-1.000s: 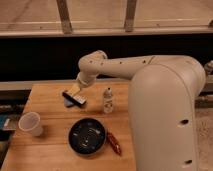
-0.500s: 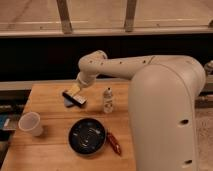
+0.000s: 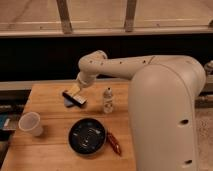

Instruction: Push the ceramic bowl across the table

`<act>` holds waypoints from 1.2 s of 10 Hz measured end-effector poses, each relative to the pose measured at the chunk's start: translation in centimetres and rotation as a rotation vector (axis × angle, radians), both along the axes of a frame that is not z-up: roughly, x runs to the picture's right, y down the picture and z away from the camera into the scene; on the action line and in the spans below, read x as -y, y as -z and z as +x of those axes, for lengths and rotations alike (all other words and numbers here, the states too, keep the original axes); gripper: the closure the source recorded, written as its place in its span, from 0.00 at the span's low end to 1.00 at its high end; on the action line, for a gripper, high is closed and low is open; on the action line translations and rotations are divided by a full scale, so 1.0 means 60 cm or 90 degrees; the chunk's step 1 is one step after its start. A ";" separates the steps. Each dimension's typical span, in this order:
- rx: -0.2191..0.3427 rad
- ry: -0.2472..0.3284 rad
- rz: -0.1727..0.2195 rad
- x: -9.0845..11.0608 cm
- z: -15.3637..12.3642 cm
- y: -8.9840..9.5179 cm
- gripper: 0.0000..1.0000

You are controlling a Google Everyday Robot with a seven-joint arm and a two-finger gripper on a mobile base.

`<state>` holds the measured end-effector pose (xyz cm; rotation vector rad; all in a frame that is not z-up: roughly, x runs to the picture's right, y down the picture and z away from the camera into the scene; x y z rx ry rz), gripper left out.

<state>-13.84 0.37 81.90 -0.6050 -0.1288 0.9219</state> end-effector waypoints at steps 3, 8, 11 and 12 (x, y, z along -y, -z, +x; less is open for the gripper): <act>0.000 0.000 0.000 0.000 0.000 0.000 0.22; 0.000 0.000 0.000 -0.001 0.000 -0.001 0.72; 0.000 0.000 0.000 0.000 0.000 0.000 0.97; -0.002 0.002 0.001 0.002 0.001 -0.001 1.00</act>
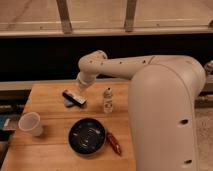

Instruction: Push the ceramic bowl across the table

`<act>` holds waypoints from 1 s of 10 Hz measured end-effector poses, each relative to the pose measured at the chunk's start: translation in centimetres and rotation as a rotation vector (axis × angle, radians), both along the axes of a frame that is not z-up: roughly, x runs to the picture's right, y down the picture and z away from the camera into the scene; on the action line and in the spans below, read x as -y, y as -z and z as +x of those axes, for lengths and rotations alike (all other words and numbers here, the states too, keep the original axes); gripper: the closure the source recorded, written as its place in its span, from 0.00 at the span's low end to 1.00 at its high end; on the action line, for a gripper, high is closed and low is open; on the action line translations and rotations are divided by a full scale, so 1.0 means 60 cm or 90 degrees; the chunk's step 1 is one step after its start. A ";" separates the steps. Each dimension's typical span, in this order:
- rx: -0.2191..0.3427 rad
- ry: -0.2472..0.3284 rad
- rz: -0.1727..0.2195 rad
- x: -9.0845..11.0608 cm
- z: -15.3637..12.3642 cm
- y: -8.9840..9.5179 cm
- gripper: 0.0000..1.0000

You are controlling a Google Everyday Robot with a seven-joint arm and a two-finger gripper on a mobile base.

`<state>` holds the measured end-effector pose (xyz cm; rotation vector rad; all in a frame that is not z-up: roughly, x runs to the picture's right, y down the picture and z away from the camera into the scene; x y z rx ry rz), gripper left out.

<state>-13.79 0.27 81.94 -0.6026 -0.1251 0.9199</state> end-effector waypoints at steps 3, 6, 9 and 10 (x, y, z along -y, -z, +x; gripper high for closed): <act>-0.054 0.023 -0.020 0.016 0.019 0.015 1.00; -0.092 0.014 -0.079 -0.056 0.086 0.031 1.00; -0.127 0.005 -0.150 -0.145 0.145 0.046 1.00; -0.134 0.006 -0.171 -0.164 0.150 0.048 1.00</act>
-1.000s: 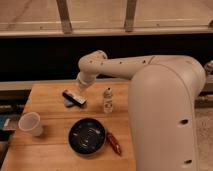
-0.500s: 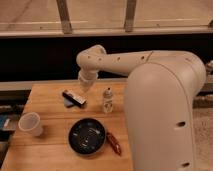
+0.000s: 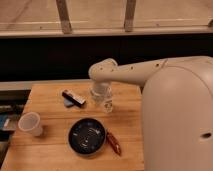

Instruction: Push the ceramic bowl across the table

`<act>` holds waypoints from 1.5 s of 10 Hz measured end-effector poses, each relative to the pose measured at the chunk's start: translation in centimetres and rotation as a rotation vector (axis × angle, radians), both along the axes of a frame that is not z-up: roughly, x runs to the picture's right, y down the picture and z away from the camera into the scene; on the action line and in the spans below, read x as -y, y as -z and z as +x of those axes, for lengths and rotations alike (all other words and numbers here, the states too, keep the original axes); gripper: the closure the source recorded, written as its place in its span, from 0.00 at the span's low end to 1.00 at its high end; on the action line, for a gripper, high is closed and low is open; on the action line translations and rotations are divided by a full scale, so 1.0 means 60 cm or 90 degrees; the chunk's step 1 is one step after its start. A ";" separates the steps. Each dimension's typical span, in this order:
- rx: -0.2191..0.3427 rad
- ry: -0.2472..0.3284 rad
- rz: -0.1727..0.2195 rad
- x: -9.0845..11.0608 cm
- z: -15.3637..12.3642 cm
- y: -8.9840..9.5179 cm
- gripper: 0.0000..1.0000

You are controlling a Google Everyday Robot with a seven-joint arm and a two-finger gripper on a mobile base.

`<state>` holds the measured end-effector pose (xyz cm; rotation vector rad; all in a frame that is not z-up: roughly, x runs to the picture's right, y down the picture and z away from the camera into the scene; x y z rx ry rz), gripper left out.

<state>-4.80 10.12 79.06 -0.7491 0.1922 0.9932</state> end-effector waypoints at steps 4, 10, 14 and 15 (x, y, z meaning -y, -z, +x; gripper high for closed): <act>-0.039 0.009 -0.056 -0.052 0.028 0.023 1.00; -0.059 0.005 -0.065 -0.062 0.054 0.028 1.00; -0.072 0.008 -0.093 -0.082 0.065 0.019 1.00; -0.082 0.009 -0.110 -0.105 0.082 0.010 1.00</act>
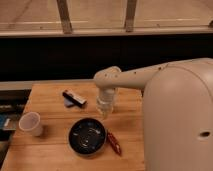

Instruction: Push the ceramic bowl across the table

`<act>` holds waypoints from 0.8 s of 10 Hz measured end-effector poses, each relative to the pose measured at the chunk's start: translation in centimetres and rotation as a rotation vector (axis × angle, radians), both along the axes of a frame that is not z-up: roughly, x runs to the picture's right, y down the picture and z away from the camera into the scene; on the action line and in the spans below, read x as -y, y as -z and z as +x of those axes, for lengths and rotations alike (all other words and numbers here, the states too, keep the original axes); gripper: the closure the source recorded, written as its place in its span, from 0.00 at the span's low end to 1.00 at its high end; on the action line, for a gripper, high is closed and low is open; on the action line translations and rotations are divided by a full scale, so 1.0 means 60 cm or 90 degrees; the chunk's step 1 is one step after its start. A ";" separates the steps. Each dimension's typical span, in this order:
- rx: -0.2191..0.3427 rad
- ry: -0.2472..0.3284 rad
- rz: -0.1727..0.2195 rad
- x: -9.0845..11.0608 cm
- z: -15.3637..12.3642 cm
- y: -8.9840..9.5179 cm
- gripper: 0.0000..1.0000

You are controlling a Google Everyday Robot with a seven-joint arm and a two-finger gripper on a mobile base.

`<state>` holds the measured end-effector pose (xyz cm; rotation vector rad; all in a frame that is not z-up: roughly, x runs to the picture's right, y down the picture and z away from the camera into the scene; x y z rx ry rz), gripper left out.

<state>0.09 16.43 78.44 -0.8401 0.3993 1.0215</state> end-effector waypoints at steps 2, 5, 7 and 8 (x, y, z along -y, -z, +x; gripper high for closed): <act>-0.027 -0.004 -0.034 -0.047 0.041 -0.011 1.00; -0.048 -0.010 -0.071 -0.091 0.065 -0.018 1.00; -0.046 -0.010 -0.091 -0.111 0.057 -0.022 1.00; -0.042 -0.008 -0.096 -0.115 0.052 -0.022 1.00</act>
